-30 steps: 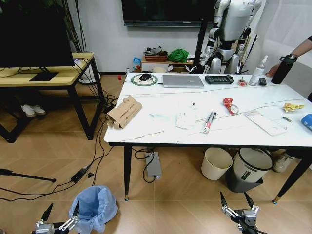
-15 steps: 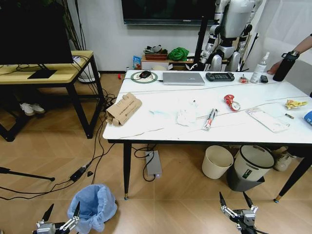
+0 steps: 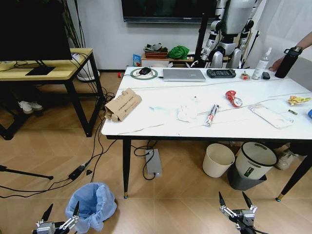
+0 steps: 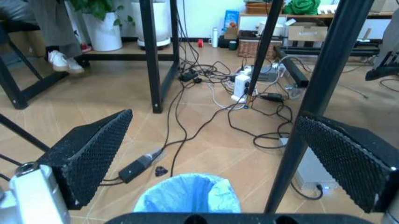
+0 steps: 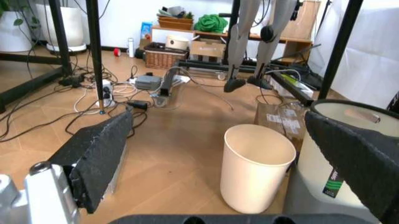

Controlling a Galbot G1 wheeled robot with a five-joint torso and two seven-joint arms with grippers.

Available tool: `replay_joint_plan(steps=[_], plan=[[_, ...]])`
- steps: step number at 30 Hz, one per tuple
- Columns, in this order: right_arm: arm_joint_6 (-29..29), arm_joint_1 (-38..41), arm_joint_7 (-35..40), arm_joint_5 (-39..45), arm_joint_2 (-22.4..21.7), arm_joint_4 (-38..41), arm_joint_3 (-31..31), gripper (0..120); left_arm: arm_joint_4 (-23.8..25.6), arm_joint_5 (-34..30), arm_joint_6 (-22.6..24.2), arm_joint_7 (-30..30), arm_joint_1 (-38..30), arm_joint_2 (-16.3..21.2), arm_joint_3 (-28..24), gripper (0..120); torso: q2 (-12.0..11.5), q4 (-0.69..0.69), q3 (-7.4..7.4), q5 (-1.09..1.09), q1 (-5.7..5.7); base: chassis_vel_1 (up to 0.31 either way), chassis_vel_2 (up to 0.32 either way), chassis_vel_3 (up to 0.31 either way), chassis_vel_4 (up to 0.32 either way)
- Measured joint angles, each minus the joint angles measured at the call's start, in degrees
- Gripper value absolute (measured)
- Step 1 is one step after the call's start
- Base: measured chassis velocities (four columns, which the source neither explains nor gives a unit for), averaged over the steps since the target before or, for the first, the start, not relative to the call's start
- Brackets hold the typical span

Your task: Pick up the trash bin and place the trash from the table into it.

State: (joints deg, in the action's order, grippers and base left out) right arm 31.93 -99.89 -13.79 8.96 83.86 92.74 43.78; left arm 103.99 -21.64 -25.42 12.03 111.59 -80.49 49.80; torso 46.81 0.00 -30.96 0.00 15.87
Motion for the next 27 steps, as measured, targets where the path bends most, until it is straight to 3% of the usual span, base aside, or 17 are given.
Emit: replay_joint_plan(steps=[27], plan=[[0.19, -0.19, -0.03, -0.13, 0.13, 0.14, -0.03, 100, -0.57, 0.02, -0.38, 0.21, 0.0, -0.04, 0.0, 100, -6.74, 0.0, 3.93, 0.0, -2.81, 0.0, 0.0, 0.0, 0.0]])
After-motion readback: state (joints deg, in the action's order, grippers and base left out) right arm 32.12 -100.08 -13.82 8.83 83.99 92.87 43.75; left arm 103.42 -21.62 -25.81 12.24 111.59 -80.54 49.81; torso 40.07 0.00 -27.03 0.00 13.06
